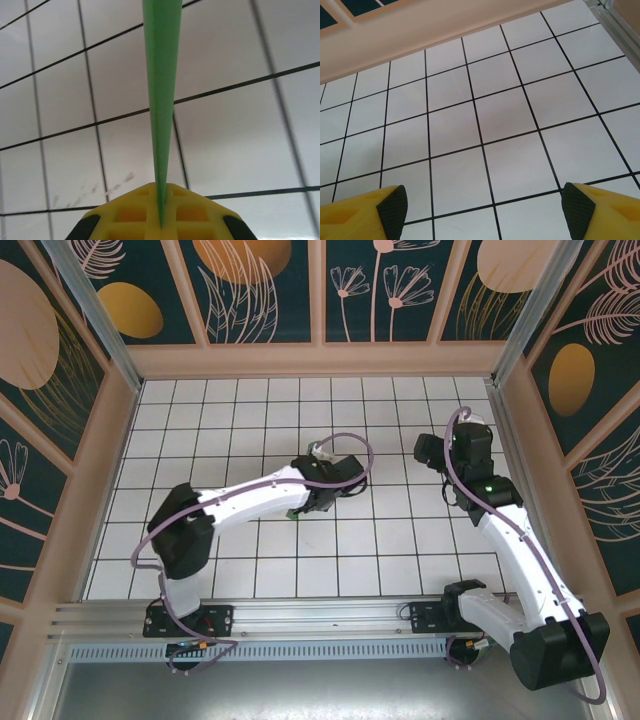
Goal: Fold a paper plane with a square sheet of paper (fold left side to right side)
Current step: Turn over the paper at the center of the table.
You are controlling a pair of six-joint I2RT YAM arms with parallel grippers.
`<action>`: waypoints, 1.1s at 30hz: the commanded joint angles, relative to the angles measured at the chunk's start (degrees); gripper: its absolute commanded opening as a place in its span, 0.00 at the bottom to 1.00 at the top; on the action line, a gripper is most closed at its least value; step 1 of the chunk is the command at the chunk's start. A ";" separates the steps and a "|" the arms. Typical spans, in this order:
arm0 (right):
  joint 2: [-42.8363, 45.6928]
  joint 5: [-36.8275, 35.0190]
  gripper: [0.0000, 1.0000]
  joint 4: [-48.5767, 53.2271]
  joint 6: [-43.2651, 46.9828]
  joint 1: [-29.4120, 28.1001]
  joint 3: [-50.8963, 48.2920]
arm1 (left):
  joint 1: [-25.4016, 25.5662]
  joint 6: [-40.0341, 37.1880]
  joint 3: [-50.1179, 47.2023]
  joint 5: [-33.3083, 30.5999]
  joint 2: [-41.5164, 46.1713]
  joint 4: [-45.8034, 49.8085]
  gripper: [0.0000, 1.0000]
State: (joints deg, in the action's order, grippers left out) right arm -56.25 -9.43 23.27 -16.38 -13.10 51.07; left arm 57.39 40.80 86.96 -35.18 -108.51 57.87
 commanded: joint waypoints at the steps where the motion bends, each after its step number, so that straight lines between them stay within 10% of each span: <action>1: 1.32 -0.44 0.83 0.37 0.16 0.44 -1.03 | -0.06 3.51 3.68 -5.11 -3.06 12.54 0.00; 18: 3.10 2.53 0.83 0.51 -0.72 0.80 -3.11 | -2.43 -6.77 16.95 7.59 -18.55 11.13 0.00; 33: 3.22 9.55 0.83 -1.01 -3.87 0.85 -7.73 | -5.38 -15.82 23.36 25.94 -22.57 1.12 0.33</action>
State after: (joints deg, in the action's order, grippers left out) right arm -53.39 -3.11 23.35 -18.59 -12.69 44.64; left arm 53.08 27.14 107.57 -13.41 -131.87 61.47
